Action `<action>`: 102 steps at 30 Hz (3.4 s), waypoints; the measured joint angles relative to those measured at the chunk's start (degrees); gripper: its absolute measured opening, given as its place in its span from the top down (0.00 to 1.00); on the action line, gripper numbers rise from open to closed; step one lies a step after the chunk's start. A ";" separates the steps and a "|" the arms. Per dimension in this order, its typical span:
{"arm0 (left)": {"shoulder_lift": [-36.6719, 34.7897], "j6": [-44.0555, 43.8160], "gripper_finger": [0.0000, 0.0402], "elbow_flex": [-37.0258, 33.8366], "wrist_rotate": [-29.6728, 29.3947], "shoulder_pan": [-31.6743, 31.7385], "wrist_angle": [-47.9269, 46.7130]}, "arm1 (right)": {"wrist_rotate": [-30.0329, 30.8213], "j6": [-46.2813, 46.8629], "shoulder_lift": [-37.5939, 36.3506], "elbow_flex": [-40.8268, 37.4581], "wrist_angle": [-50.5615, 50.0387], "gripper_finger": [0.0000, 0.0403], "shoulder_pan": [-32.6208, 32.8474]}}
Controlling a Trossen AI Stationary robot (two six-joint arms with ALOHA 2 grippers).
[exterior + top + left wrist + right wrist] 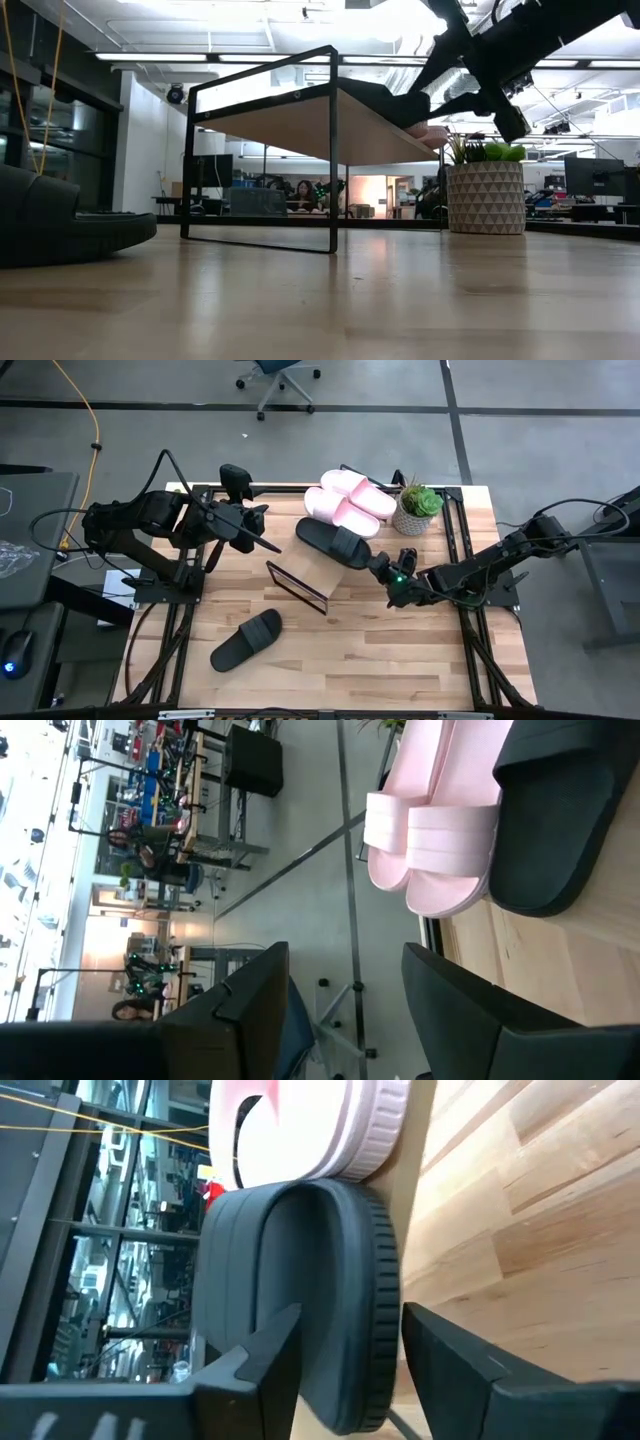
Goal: Pick and place slides into the shelf
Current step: Put the right black slide on the shelf, then put the black slide on the shelf
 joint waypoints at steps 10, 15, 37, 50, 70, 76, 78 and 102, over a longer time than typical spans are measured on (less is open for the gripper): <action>0.02 -0.02 0.54 0.00 0.02 0.02 -0.18 | 2.12 2.82 -0.23 0.00 -2.65 0.60 0.90; 0.02 0.00 0.54 0.00 0.29 0.01 -0.17 | 6.12 7.56 -3.21 0.00 -11.04 0.60 1.88; -4.58 -12.58 0.54 0.02 13.64 0.06 -6.21 | 3.37 -31.30 -29.85 0.00 -19.00 0.60 5.61; -13.35 -51.40 0.54 -1.61 32.26 -2.04 -13.06 | -11.24 -46.79 -34.00 0.00 -17.11 0.60 6.50; -23.50 -113.48 0.67 -44.72 15.68 -36.73 14.81 | -16.30 -50.66 -35.01 0.00 -25.80 0.60 6.34; -20.46 -127.02 0.70 -46.62 8.74 -43.29 13.63 | -16.48 -51.86 -36.64 0.00 -25.77 0.60 6.32; -18.73 -130.70 0.70 -46.67 8.16 -44.65 12.32 | -16.48 -52.13 -37.09 0.00 -25.98 0.60 6.32; -2.02 -137.99 0.61 -46.71 9.30 -44.98 16.63 | -19.48 -51.47 -37.86 0.00 -25.84 0.60 6.30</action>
